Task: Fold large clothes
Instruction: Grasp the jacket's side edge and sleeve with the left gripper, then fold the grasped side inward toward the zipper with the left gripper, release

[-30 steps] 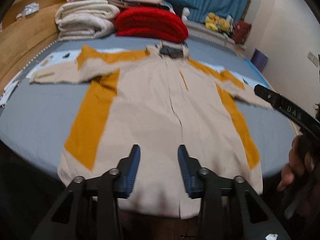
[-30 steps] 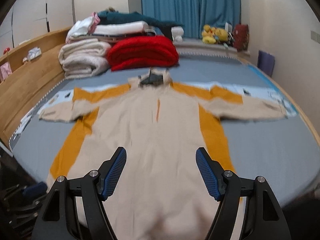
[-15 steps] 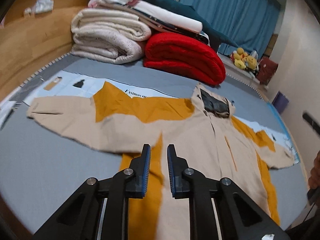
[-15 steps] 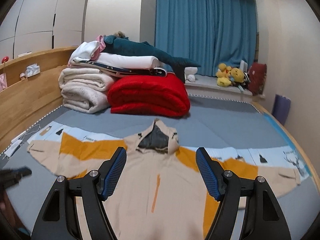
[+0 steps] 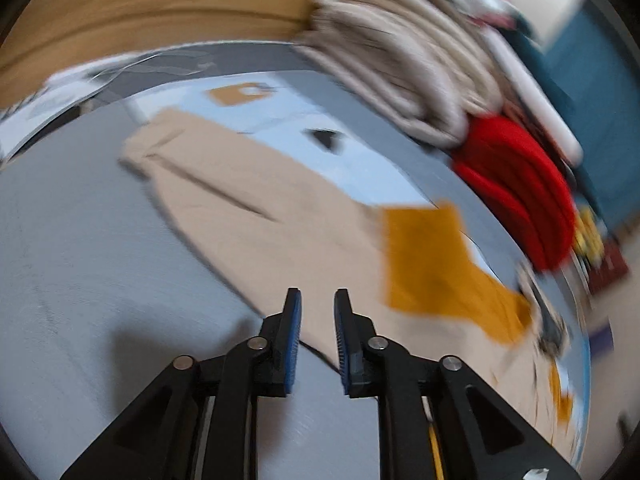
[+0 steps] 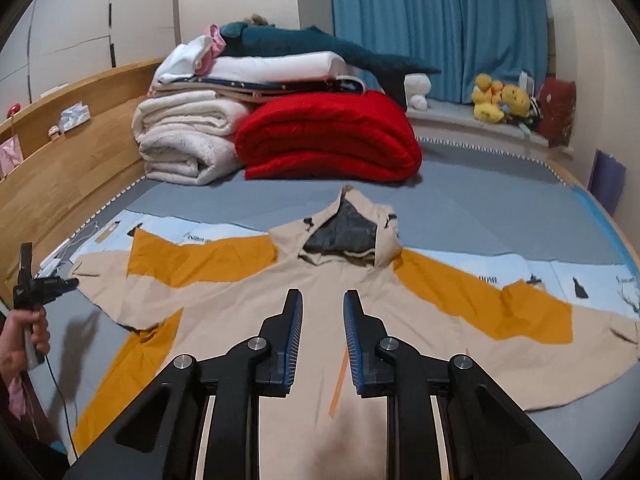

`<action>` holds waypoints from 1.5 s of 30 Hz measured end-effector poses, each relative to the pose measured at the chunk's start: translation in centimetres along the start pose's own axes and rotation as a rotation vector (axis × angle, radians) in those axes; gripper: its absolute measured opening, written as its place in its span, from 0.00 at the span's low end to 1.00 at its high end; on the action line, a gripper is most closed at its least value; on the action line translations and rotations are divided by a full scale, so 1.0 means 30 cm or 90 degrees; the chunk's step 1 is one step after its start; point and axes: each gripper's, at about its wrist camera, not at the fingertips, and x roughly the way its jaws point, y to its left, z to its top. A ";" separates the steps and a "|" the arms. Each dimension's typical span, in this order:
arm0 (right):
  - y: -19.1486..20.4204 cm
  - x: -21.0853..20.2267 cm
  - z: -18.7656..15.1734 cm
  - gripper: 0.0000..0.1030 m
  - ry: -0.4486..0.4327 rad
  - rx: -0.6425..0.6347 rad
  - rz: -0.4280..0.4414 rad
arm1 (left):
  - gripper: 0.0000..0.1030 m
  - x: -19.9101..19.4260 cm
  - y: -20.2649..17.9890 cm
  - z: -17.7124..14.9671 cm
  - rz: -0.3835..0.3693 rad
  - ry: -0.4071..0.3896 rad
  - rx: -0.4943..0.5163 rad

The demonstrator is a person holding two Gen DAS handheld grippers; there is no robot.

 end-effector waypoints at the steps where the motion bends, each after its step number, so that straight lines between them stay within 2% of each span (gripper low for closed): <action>1: -0.003 0.022 -0.005 0.22 0.009 0.001 0.002 | 0.15 0.020 0.058 0.018 0.003 -0.005 -0.038; 6: -0.019 0.121 -0.044 0.32 0.070 0.029 0.018 | 0.15 0.106 0.280 0.074 -0.007 -0.015 -0.189; 9: -0.030 0.165 -0.078 0.32 0.094 0.032 0.015 | 0.19 0.145 0.358 0.096 -0.028 -0.024 -0.246; 16: -0.036 0.240 -0.128 0.35 0.137 0.021 0.016 | 0.20 0.206 0.411 0.120 -0.046 -0.036 -0.271; 17: -0.036 0.247 -0.132 0.35 0.142 0.025 0.020 | 0.17 0.207 0.408 0.126 -0.048 -0.037 -0.271; 19: -0.041 0.266 -0.138 0.35 0.156 0.041 0.031 | 0.04 0.212 0.390 0.139 -0.047 -0.036 -0.264; 23: -0.048 0.260 -0.135 0.35 0.159 0.048 0.033 | 0.00 0.127 0.316 0.173 -0.047 -0.078 -0.280; 26: -0.057 0.236 -0.123 0.35 0.150 0.052 0.026 | 0.00 0.007 0.182 0.204 -0.060 -0.114 -0.245; 30: -0.068 0.163 -0.090 0.35 0.133 0.055 0.016 | 0.00 -0.186 -0.100 0.171 -0.076 -0.139 -0.144; 33: -0.090 0.106 -0.075 0.35 0.131 0.071 0.013 | 0.00 -0.306 -0.336 0.066 -0.116 -0.129 -0.082; 37: -0.105 0.042 -0.082 0.35 0.137 0.073 0.015 | 0.00 -0.387 -0.693 -0.179 -0.178 -0.103 0.051; 38: -0.107 0.032 -0.088 0.37 0.139 0.072 0.011 | 0.00 -0.390 -0.765 -0.236 -0.190 -0.091 0.084; 40: -0.118 0.002 -0.107 0.56 0.141 0.074 0.002 | 0.00 -0.372 -0.940 -0.387 -0.223 -0.053 0.171; 42: -0.133 -0.022 -0.130 0.68 0.139 0.077 -0.005 | 0.00 -0.337 -1.072 -0.518 -0.253 -0.001 0.235; 43: -0.141 -0.033 -0.144 0.71 0.141 0.074 -0.010 | 0.00 -0.295 -1.148 -0.597 -0.277 0.055 0.279; 44: -0.146 -0.041 -0.157 0.71 0.144 0.072 -0.017 | 0.03 -0.250 -1.205 -0.670 -0.281 0.112 0.325; 45: -0.154 -0.048 -0.175 0.71 0.147 0.071 -0.026 | 0.10 -0.219 -1.239 -0.723 -0.270 0.148 0.359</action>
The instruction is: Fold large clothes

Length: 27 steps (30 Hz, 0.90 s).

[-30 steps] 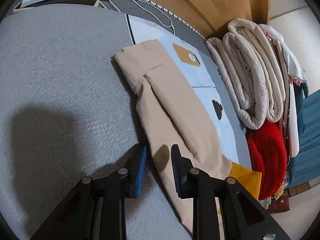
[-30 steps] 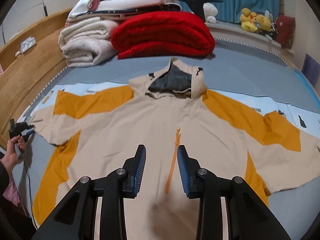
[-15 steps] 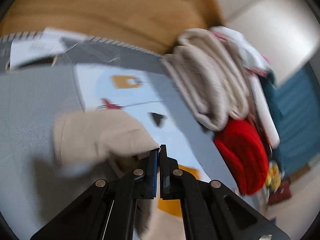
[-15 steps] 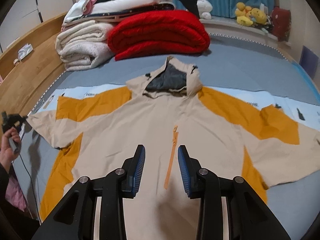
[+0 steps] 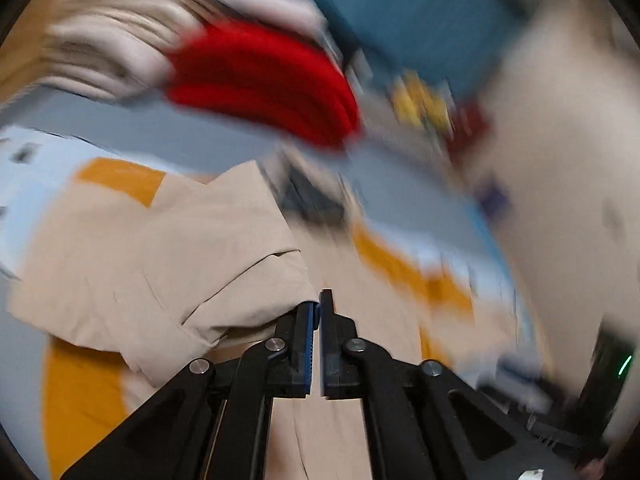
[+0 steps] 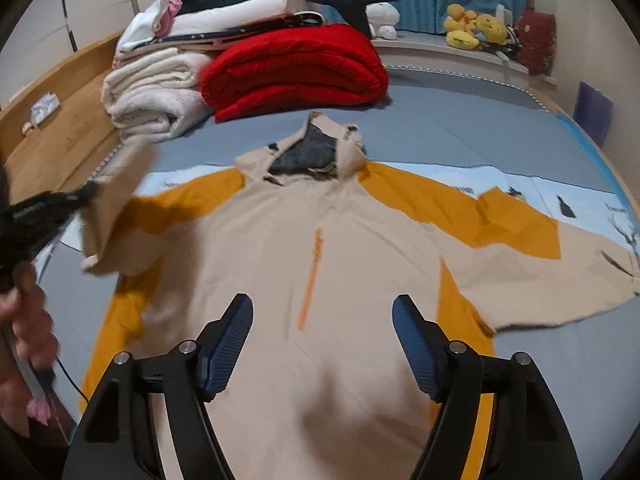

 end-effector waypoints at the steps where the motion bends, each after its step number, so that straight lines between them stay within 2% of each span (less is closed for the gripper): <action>1: -0.011 0.000 -0.014 0.71 0.004 0.004 -0.008 | 0.11 0.062 -0.032 -0.032 0.019 0.053 0.026; 2: -0.027 0.002 -0.030 0.71 0.012 0.015 -0.015 | 0.12 0.096 -0.038 -0.058 0.043 0.085 0.027; 4: -0.052 0.005 -0.050 0.71 0.021 0.041 -0.015 | 0.17 0.103 0.000 -0.069 0.047 0.102 -0.020; 6: -0.071 0.014 -0.063 0.71 0.025 0.060 -0.015 | 0.20 0.078 0.049 -0.060 0.028 0.095 -0.066; 8: -0.075 0.016 -0.072 0.63 0.027 0.078 -0.015 | 0.20 0.028 0.113 -0.035 0.049 0.067 -0.113; 10: -0.064 0.019 -0.071 0.31 0.019 0.086 -0.008 | 0.20 0.005 0.134 -0.047 0.084 0.054 -0.130; 12: -0.034 0.037 -0.071 0.21 0.016 0.075 -0.003 | 0.20 0.004 0.153 -0.045 0.139 0.057 -0.128; 15: 0.030 0.072 -0.065 0.21 0.014 0.057 0.024 | 0.20 0.004 0.161 -0.049 0.187 0.060 -0.104; 20: 0.185 0.181 -0.071 0.23 0.024 -0.018 0.052 | 0.20 -0.002 0.176 -0.037 0.236 0.061 -0.105; 21: 0.216 0.206 -0.073 0.25 0.029 -0.036 0.050 | 0.20 -0.009 0.179 -0.039 0.244 0.061 -0.103; 24: 0.294 0.273 -0.089 0.39 0.027 -0.095 0.045 | 0.22 -0.008 0.195 -0.020 0.246 0.060 -0.103; 27: 0.353 0.351 -0.113 0.44 0.040 -0.163 0.023 | 0.22 -0.013 0.223 -0.009 0.245 0.069 -0.118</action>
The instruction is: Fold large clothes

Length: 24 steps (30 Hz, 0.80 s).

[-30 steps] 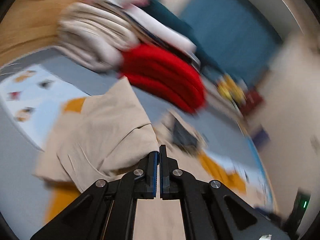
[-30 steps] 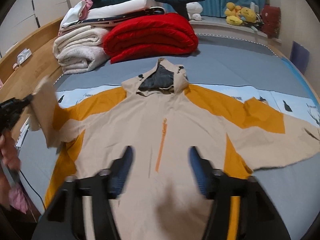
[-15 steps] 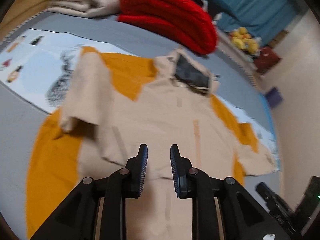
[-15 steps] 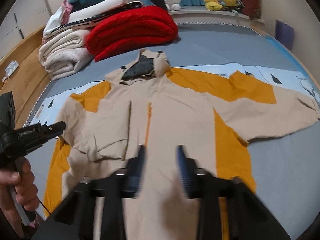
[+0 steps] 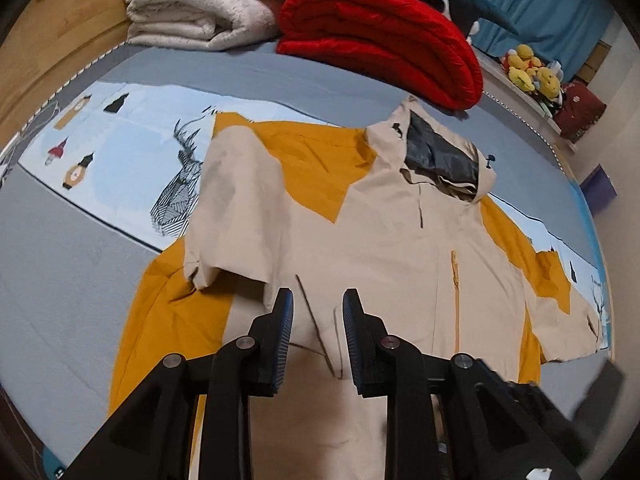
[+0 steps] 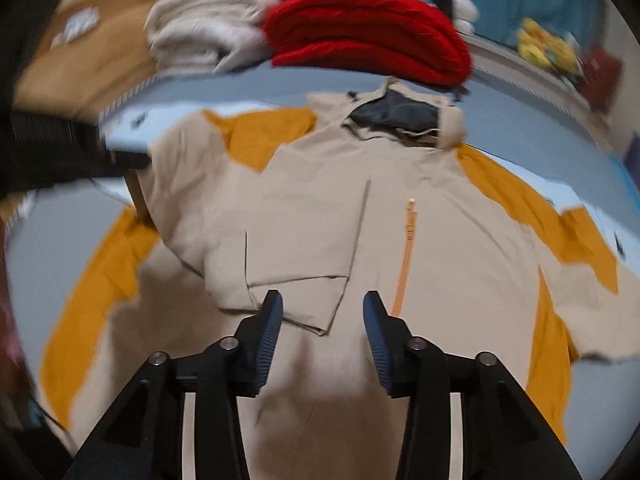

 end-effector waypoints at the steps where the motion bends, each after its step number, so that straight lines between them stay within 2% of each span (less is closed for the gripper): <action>1: 0.014 0.026 -0.001 0.44 0.008 -0.016 -0.003 | 0.22 0.001 0.009 0.002 -0.008 0.007 -0.004; 4: 0.046 0.094 0.000 0.44 0.027 -0.052 -0.014 | 0.22 0.013 0.017 0.010 -0.012 0.018 0.007; 10: 0.115 0.170 -0.016 0.45 0.044 -0.163 -0.051 | 0.22 0.028 0.047 0.035 -0.024 0.032 -0.013; 14: 0.110 0.208 -0.026 0.44 0.074 -0.163 -0.053 | 0.22 0.042 0.050 0.037 -0.025 0.041 -0.012; 15: 0.105 0.214 -0.025 0.38 0.077 -0.160 -0.050 | 0.22 0.046 0.052 0.037 -0.026 0.044 -0.016; 16: 0.100 0.218 -0.025 0.27 0.076 -0.159 -0.047 | 0.22 0.047 0.053 0.039 -0.027 0.045 -0.016; 18: 0.092 0.216 -0.018 0.15 0.070 -0.161 -0.057 | 0.22 0.049 0.049 0.043 -0.027 0.044 -0.015; 20: 0.063 0.195 0.003 0.08 0.051 -0.124 -0.040 | 0.22 0.051 0.043 0.044 -0.027 0.043 -0.014; 24: -0.064 0.117 0.060 0.06 -0.011 0.044 0.010 | 0.22 0.064 0.031 0.044 -0.025 0.045 -0.014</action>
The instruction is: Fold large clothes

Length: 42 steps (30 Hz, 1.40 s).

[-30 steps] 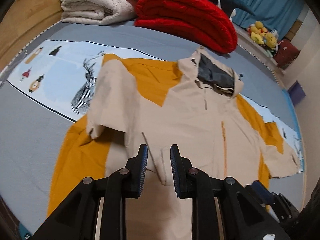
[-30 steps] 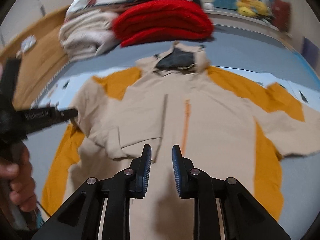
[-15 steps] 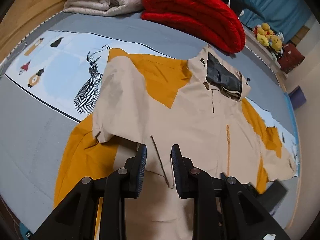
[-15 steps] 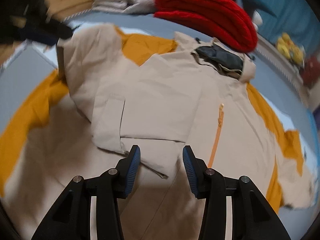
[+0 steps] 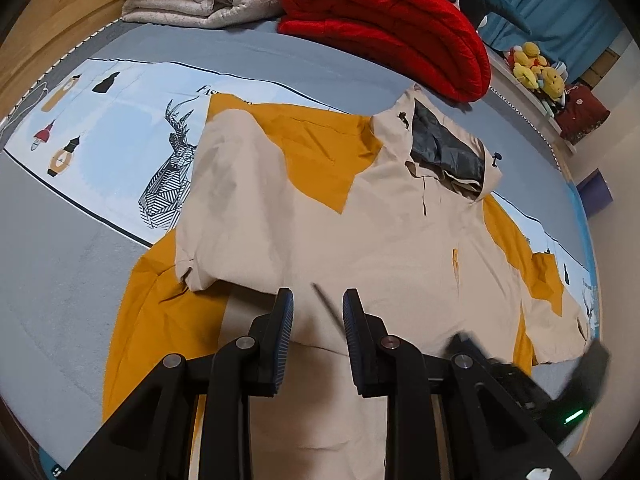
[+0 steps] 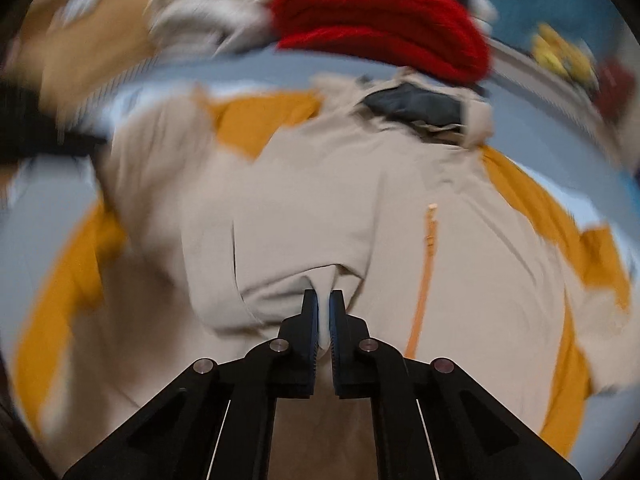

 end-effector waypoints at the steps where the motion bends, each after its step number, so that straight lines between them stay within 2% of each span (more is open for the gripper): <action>1: -0.043 -0.021 0.010 0.06 -0.016 0.050 0.004 | 0.22 0.005 -0.005 0.000 0.001 0.001 0.001; 5: -0.207 -0.079 -0.006 0.06 -0.055 0.234 -0.006 | 0.22 0.026 -0.023 -0.002 0.005 0.006 0.006; 8: -0.312 -0.091 -0.059 0.06 -0.046 0.348 -0.031 | 0.22 0.046 -0.037 -0.003 0.010 0.010 0.010; 11: -0.394 -0.069 -0.095 0.06 -0.017 0.413 -0.047 | 0.22 0.062 -0.054 -0.006 0.011 0.015 0.014; 15: -0.432 -0.046 -0.107 0.09 0.018 0.423 -0.039 | 0.22 0.071 -0.078 -0.010 0.011 0.017 0.026; 17: -0.428 -0.063 -0.089 0.10 0.010 0.399 -0.058 | 0.22 0.075 -0.085 -0.012 0.012 0.019 0.032; 21: -0.401 -0.136 -0.044 0.17 -0.051 0.347 -0.106 | 0.22 0.080 -0.088 -0.014 0.013 0.022 0.036; 23: -0.384 -0.187 -0.020 0.25 -0.095 0.317 -0.130 | 0.22 0.079 -0.088 -0.014 0.014 0.021 0.036; 24: -0.365 -0.203 -0.006 0.35 -0.113 0.291 -0.137 | 0.22 0.079 -0.088 -0.014 0.013 0.022 0.035; 25: -0.339 -0.204 0.010 0.45 -0.121 0.258 -0.131 | 0.22 0.079 -0.088 -0.014 0.013 0.022 0.033; 27: -0.288 -0.178 0.034 0.50 -0.107 0.197 -0.094 | 0.22 0.081 -0.091 -0.015 0.011 0.024 0.032; 29: -0.212 -0.125 0.046 0.50 -0.072 0.125 -0.052 | 0.22 0.081 -0.096 -0.017 0.007 0.027 0.037; 32: -0.125 -0.054 0.031 0.51 -0.028 0.041 -0.035 | 0.22 0.076 -0.096 -0.017 0.003 0.028 0.041; 37: 0.001 0.076 -0.024 0.51 0.056 -0.119 -0.073 | 0.22 0.072 -0.080 -0.012 0.002 0.030 0.036; 40: 0.030 0.120 -0.065 0.49 0.076 -0.193 -0.109 | 0.22 0.068 -0.074 -0.007 0.000 0.031 0.033; 41: 0.031 0.120 -0.067 0.46 0.072 -0.198 -0.113 | 0.22 0.066 -0.073 -0.005 -0.001 0.030 0.034; 42: 0.028 0.116 -0.061 0.33 0.066 -0.191 -0.109 | 0.22 0.067 -0.072 -0.003 -0.001 0.030 0.035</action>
